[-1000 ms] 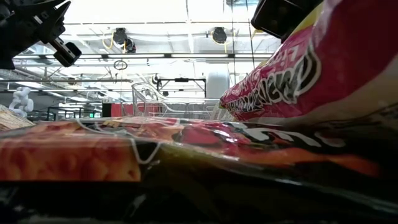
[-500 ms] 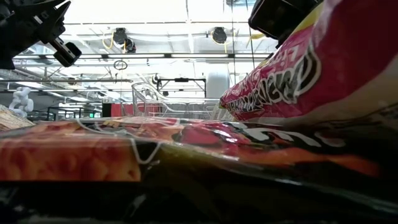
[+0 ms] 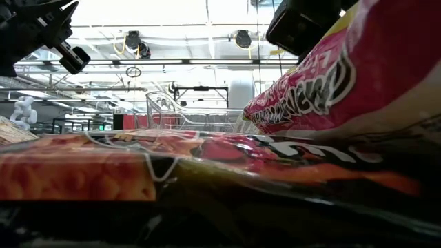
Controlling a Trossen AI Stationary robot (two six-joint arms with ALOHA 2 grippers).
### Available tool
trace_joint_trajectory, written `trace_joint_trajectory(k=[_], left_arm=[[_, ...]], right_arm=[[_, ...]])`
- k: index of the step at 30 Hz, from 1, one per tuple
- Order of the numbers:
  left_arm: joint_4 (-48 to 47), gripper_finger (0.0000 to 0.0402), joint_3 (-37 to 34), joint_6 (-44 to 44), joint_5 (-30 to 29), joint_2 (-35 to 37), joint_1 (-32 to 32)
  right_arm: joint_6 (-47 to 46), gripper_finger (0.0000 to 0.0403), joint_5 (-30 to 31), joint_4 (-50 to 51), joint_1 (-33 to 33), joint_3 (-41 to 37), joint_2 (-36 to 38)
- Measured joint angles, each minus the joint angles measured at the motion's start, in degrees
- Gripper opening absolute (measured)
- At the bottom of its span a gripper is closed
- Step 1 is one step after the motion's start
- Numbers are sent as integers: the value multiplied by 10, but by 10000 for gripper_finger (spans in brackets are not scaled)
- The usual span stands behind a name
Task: Sort Maruchan noodles
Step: Put the green noodle pack into the top right transparent bin
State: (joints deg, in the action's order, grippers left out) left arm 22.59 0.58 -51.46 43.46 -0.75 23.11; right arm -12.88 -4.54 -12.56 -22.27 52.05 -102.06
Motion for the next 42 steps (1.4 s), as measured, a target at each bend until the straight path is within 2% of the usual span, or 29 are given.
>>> trace_joint_trajectory(k=[6, 12, 16, 25, 29, 39, 42], left_arm=[[0, 26, 0, 0, 0, 0, 0], [0, 26, 0, 0, 0, 0, 0], [0, 26, 0, 0, 0, 0, 0], [0, 26, 0, 0, 0, 0, 0], [0, 26, 0, 0, 0, 0, 0], [0, 26, 0, 0, 1, 0, 0], [0, 26, 0, 0, 1, 0, 0]], right_arm=[[12, 67, -1, -2, -1, 31, -27], [8, 67, -21, -10, -1, 32, -28], [-6, 67, -60, -22, -1, 32, -28], [-12, 67, -63, -23, -1, 32, -28], [-13, 67, -91, -23, 1, 32, -28], [-8, 67, -94, -25, 8, 32, -28], [-9, 67, -113, -26, 13, 32, -28]])
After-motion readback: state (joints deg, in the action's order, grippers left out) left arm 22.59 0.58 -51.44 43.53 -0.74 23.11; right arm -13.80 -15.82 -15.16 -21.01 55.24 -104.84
